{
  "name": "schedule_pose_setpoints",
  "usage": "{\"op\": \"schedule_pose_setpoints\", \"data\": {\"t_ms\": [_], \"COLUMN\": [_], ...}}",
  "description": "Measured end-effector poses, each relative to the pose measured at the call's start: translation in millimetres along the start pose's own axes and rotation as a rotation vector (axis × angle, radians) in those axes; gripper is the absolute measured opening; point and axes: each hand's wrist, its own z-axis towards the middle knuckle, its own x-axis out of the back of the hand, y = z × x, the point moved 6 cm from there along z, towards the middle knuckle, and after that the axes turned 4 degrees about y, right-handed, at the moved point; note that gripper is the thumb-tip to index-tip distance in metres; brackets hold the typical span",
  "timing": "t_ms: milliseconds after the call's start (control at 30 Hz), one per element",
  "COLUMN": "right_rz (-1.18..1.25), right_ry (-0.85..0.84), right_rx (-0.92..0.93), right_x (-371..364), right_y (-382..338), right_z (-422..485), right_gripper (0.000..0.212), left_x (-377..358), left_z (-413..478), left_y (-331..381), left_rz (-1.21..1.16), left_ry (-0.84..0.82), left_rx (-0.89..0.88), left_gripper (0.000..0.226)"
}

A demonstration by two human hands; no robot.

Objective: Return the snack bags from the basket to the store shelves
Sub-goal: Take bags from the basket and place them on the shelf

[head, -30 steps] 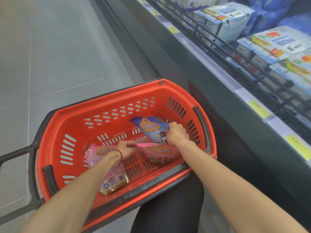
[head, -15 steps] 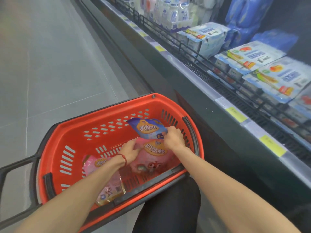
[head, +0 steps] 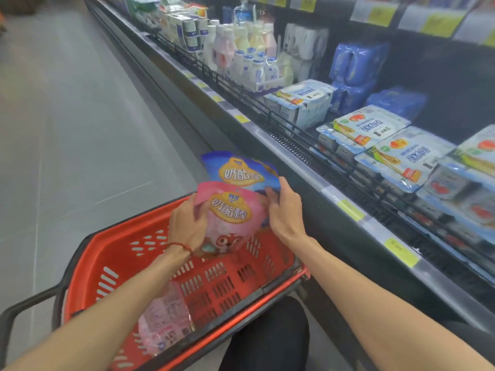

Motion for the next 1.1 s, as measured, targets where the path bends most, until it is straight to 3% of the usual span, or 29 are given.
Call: {"op": "schedule_pose_setpoints", "data": {"t_ms": [167,300,467,700,933,1100], "right_rz": [0.043,0.074,0.18,-0.005,-0.245,-0.399], "right_ry": [0.206,0.456,0.697,0.952,1.125,1.144], "right_rx": [0.087,0.106,0.146,0.201,0.277,0.283], "right_x": [45.7,98.1,174.6,296.1,423.1,499.0], "right_y": [-36.0,-62.3,-90.7,-120.3,-144.2,-136.1], "right_z": [13.8,26.6,34.4,26.4,5.4,-16.5], "right_gripper": [0.01,0.009,0.015,0.021,0.018,0.024], "left_x": [19.9,22.5,15.3,-10.7,-40.9,-70.6], "left_z": [33.1,57.2,79.2,89.3,80.1,71.0], "left_y": [37.4,91.0,164.5,285.3,404.9,471.4], "left_rz": [-0.118,-0.312,-0.474,-0.6,-0.775,-0.854], "left_ry": [0.225,0.285,0.272,0.196,0.103,0.043], "left_rx": [0.083,0.049,-0.042,-0.233,-0.328,-0.342], "left_gripper": [0.023,0.022,0.021,0.018,0.011,0.015]}}
